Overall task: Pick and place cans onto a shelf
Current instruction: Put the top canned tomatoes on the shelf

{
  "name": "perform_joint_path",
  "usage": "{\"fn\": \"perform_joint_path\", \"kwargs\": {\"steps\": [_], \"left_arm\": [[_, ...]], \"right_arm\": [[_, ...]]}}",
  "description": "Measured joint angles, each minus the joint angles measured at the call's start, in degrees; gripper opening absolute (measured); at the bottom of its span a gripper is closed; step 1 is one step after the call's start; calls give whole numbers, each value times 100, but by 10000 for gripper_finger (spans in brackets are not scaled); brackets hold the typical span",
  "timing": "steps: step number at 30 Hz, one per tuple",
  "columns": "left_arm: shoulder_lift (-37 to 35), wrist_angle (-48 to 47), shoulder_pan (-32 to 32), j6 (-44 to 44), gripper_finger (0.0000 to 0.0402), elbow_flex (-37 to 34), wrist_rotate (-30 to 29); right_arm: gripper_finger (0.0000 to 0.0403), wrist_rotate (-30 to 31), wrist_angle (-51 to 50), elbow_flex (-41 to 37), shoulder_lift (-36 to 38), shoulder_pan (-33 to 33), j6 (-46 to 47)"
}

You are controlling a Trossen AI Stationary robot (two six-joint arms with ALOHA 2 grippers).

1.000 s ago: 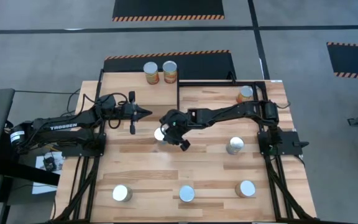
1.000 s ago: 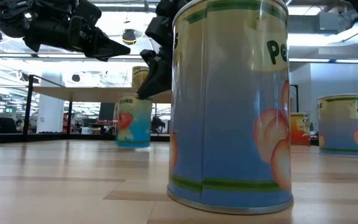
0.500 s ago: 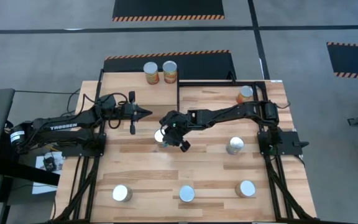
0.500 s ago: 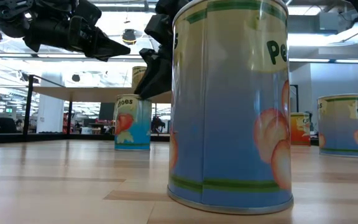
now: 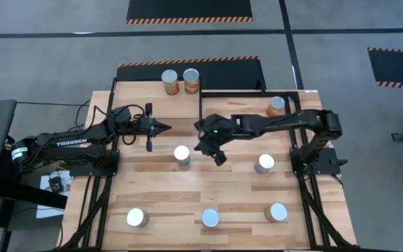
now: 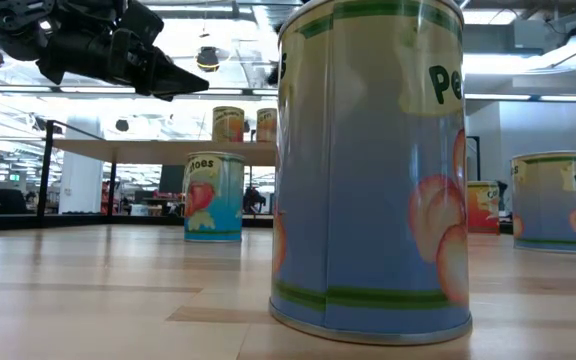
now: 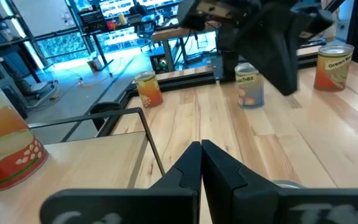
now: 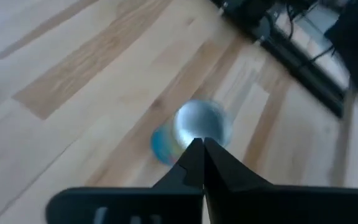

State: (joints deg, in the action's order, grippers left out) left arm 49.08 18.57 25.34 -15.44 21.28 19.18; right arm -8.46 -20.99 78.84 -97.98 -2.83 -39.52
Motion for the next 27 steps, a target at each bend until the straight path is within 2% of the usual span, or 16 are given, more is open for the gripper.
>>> {"fn": "perform_joint_path", "kwargs": {"steps": [3, 9, 14, 18, 23, 27], "left_arm": [[0, 2, 0, -2, 1, 0, 0], [0, 15, -7, 0, 1, 0, 4], [0, -6, -98, 7, 1, 0, 8], [0, -70, -310, 50, 1, 3, 11], [1, -1092, -740, 53, 1, 355, -89], [2, -2164, -1101, 175, 1, 861, -769]], "right_arm": [[15, 3, 741, -840, 346, -33, 499], [5, 15, 3117, -2578, 995, -66, 1241], [12, 21, 4938, -3711, 1436, -165, 1730], [10, 11, 5863, -4399, 1689, -370, 2050], [11, -8, 6663, -4954, 1780, -683, 2393], [12, -67, 7200, -5345, 1726, -886, 2507]]}}
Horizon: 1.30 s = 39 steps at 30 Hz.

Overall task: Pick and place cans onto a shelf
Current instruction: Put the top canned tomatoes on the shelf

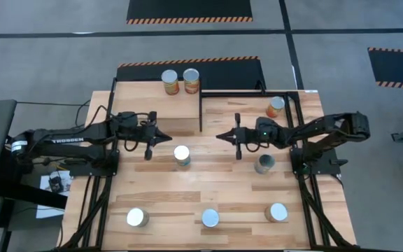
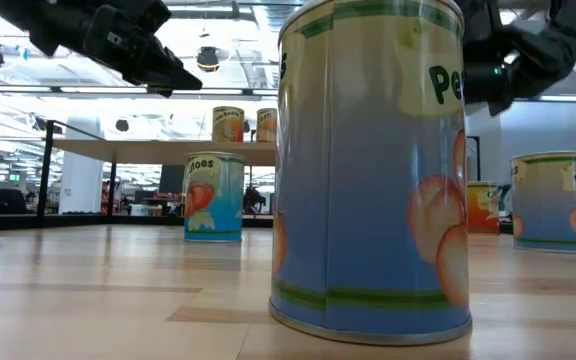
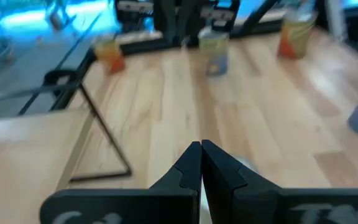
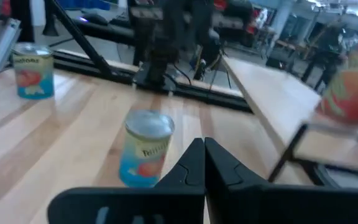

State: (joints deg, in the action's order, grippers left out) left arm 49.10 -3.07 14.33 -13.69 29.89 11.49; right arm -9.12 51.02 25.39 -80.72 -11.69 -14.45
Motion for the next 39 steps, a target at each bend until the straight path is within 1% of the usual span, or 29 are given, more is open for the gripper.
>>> {"fn": "perform_joint_path", "kwargs": {"steps": [5, 9, 14, 18, 20, 24, 27, 31, 39], "left_arm": [[0, -1248, -375, 39, 1, 572, -704], [79, -1961, -574, 353, 7, 852, -905], [345, -2543, -820, 634, 44, 1068, -936], [694, -2741, -1040, 609, 80, 1098, -938], [915, -2726, -1153, 468, 94, 1098, -976], [1255, -2414, -1347, 127, 111, 1098, -1277], [1464, -2010, -1438, -77, 112, 1098, -1446], [1775, -1663, -1458, -244, 112, 1098, -1455], [2321, -1561, -1458, -609, 112, 1096, -1454]], "right_arm": [[10, 12, 599, -402, -16, -202, 292], [12, -5, 834, -520, -25, -187, 395], [14, 15, 835, -523, -23, -144, 399], [14, 15, 831, -523, -23, -145, 412], [14, 15, 829, -523, -23, -146, 412], [14, 15, 826, -523, -23, -148, 411], [14, 15, 809, -523, -23, -146, 410], [14, 15, 793, -523, -23, -145, 410], [14, 15, 779, -523, -25, -145, 438]]}}
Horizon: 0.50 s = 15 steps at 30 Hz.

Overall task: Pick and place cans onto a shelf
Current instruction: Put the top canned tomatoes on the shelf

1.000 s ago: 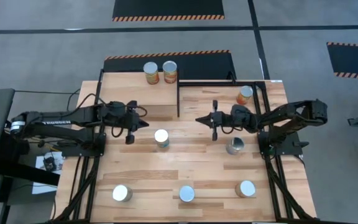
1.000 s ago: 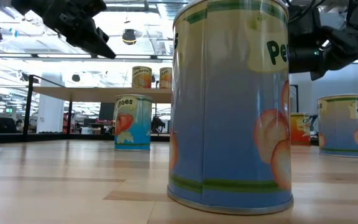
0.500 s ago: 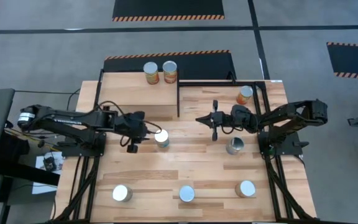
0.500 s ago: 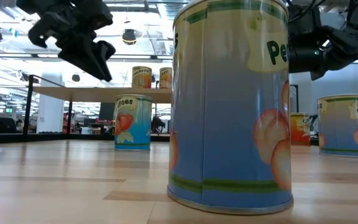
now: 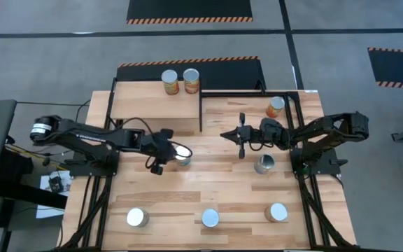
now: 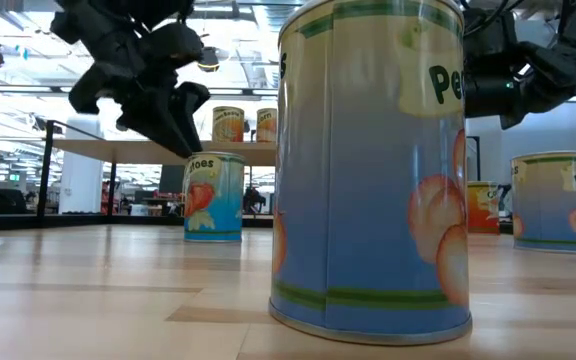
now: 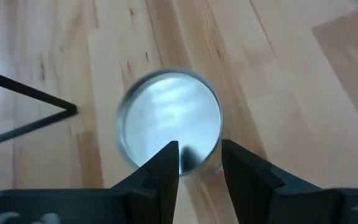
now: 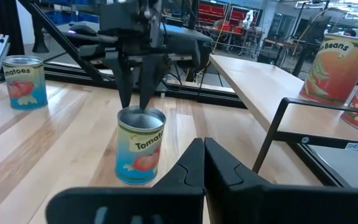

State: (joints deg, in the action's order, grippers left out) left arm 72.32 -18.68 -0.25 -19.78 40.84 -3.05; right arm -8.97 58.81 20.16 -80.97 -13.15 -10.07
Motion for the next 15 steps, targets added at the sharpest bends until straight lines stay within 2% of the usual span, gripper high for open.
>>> {"fn": "perform_joint_path", "kwargs": {"steps": [6, 12, 15], "left_arm": [[188, 93, -2, -154, 97, 15, -19], [146, 82, -104, -442, 15, 18, 12], [152, -16, -160, -436, 5, 88, 26]], "right_arm": [[14, 0, 0, 0, 0, 0, 5], [14, 0, 0, 0, 0, 0, 18], [14, 0, 0, 2, 0, 0, 18]]}}
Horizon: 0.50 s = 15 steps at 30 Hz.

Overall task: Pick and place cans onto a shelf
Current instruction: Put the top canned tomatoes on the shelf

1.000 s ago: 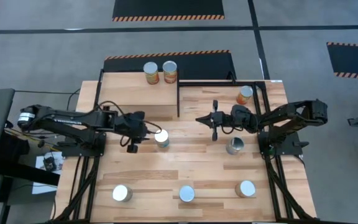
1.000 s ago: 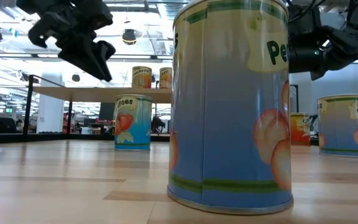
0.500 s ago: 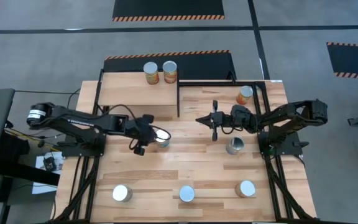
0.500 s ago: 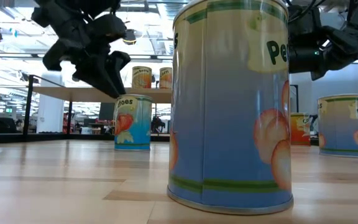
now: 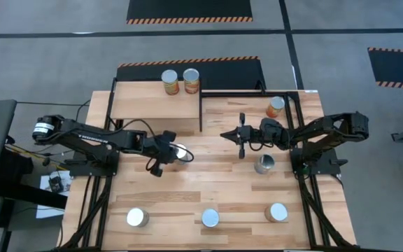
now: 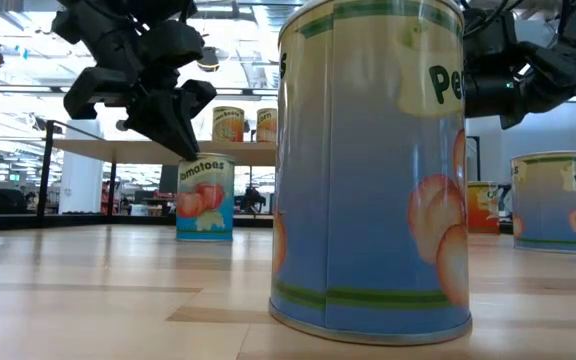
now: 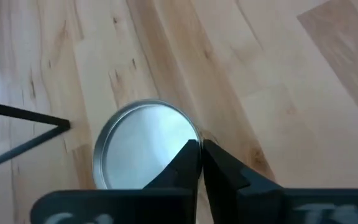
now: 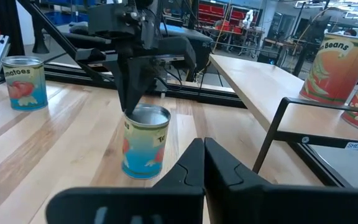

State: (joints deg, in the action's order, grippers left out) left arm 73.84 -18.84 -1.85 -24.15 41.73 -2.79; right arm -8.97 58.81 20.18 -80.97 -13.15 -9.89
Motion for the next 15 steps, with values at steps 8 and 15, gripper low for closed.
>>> {"fn": "perform_joint_path", "kwargs": {"steps": [8, 15], "left_arm": [[-153, -866, 75, -174, 0, 691, 5], [-975, -2407, 286, -174, 0, 1505, 5]], "right_arm": [[14, 0, -8, 0, 0, 0, 42], [14, 0, -46, 0, -2, 0, 45]]}}
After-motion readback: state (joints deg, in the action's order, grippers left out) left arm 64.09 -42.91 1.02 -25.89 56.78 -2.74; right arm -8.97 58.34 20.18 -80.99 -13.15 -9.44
